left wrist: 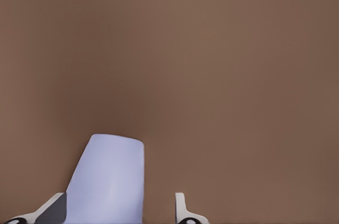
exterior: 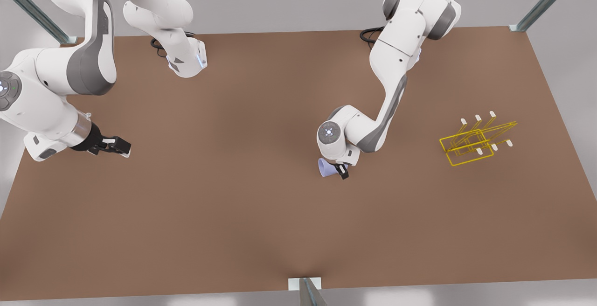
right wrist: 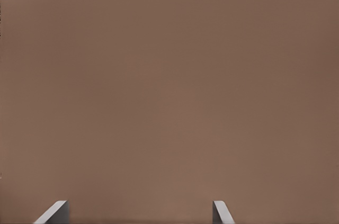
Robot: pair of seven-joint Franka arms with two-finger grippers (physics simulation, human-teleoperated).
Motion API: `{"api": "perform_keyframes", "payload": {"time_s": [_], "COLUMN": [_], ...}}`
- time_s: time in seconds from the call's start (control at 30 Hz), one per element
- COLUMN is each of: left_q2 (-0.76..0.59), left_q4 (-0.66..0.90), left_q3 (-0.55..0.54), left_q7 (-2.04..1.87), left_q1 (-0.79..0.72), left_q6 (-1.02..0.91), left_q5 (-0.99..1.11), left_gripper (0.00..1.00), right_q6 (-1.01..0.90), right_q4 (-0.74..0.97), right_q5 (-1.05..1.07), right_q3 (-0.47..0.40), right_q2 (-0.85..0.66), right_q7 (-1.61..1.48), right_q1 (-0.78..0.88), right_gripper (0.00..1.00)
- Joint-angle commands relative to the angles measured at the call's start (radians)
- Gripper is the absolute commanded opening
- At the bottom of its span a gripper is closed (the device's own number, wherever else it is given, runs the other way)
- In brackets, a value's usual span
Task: Place the cup on the cup holder
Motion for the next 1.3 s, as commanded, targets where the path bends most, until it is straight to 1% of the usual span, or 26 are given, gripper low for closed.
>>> {"api": "perform_keyframes", "payload": {"time_s": [0.0, 0.2, 0.4, 0.83, 1.07, 1.1, 1.13, 1.23, 1.27], "left_q2": [0.009, -0.020, -0.010, 0.049, 0.047, 0.041, 0.041, 0.033, 0.020], "left_q4": [-0.003, -0.070, -0.064, -0.063, -0.063, -0.061, -0.061, -0.050, -0.050], "left_q3": [0.001, -0.002, -0.002, -0.007, -0.015, -0.015, -0.015, -0.013, -0.015], "left_q7": [-0.088, -0.066, -0.066, -0.030, 0.009, 0.000, 0.001, 0.013, 0.018], "left_q1": [-0.010, -0.035, -0.064, -0.061, -0.061, -0.061, -0.061, -0.051, -0.047], "left_q6": [0.054, 0.056, 0.063, 0.135, 0.129, 0.125, 0.125, 0.117, 0.112], "left_q5": [0.013, 0.036, 0.046, 0.082, 0.071, 0.069, 0.068, 0.068, 0.066], "left_gripper": [1.00, 1.00, 1.00, 1.00, 1.00, 0.82, 0.69, 0.75, 0.75], "right_q6": [0.004, -0.006, -0.023, -0.019, -0.011, -0.011, -0.011, -0.009, -0.009], "right_q4": [0.001, 0.011, 0.009, 0.012, 0.015, 0.015, 0.015, 0.017, 0.017], "right_q5": [0.001, 0.003, 0.004, 0.001, 0.001, 0.001, 0.000, 0.003, 0.003], "right_q3": [0.001, 0.002, 0.002, 0.004, 0.004, 0.002, 0.001, -0.001, -0.001], "right_q2": [0.000, 0.017, 0.001, 0.005, 0.011, 0.011, 0.012, 0.017, 0.017], "right_q7": [-0.112, -0.109, -0.100, -0.101, -0.101, -0.101, -0.103, -0.109, -0.109], "right_q1": [0.001, 0.001, 0.001, 0.003, 0.026, 0.030, 0.030, 0.030, 0.030], "right_gripper": [1.00, 1.00, 1.00, 1.00, 1.00, 1.00, 1.00, 1.00, 1.00]}}
